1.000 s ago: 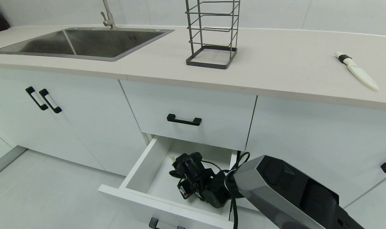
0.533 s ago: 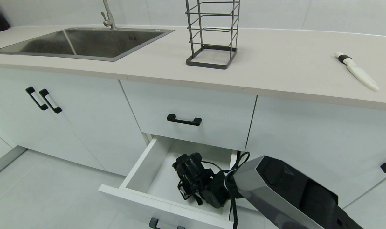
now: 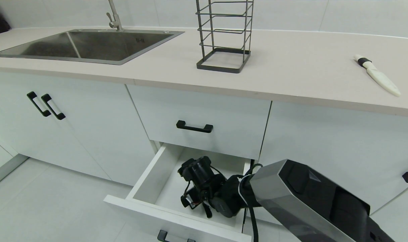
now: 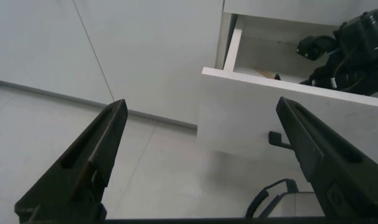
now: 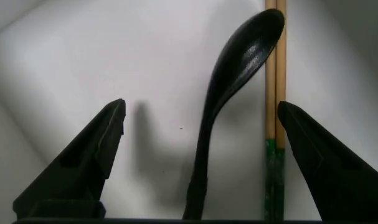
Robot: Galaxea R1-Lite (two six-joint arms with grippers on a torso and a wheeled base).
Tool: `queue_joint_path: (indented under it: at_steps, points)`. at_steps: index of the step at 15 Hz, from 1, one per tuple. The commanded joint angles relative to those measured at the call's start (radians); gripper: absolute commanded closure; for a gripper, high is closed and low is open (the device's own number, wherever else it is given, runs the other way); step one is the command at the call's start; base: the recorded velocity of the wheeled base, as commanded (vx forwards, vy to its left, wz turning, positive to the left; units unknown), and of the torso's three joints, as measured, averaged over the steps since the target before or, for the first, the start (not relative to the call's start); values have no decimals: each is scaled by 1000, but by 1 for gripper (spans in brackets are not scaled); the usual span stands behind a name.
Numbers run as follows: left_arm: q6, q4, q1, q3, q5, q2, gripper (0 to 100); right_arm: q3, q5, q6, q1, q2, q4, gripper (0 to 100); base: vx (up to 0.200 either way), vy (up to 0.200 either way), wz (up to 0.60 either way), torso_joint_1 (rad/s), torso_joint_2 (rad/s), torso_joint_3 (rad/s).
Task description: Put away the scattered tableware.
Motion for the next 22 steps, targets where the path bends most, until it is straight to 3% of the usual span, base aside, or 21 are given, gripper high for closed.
queue_joint_path:
  at_steps: [1, 6, 10, 17, 19, 22]
  points:
    - [0, -2, 0, 0, 0, 0, 0, 6, 0, 0, 16, -69, -3, 0, 0, 0, 0, 0, 0, 0]
    - [0, -2, 0, 0, 0, 0, 0, 31, 2, -11, 41, -160, -29, 0, 0, 0, 0, 0, 0, 0]
    - [0, -2, 0, 0, 0, 0, 0, 137, 8, -38, 64, -252, -111, 0, 0, 0, 0, 0, 0, 0]
    - [0, 0, 0, 0, 0, 0, 0, 451, 112, -94, 104, -416, -312, 0, 0, 0, 0, 0, 0, 0]
    - [0, -2, 0, 0, 0, 0, 0, 603, 140, -94, 153, -474, -462, 0, 0, 0, 0, 0, 0, 0]
    - [0, -2, 0, 0, 0, 0, 0, 767, 141, -91, 179, -542, -556, 0, 0, 0, 0, 0, 0, 0]
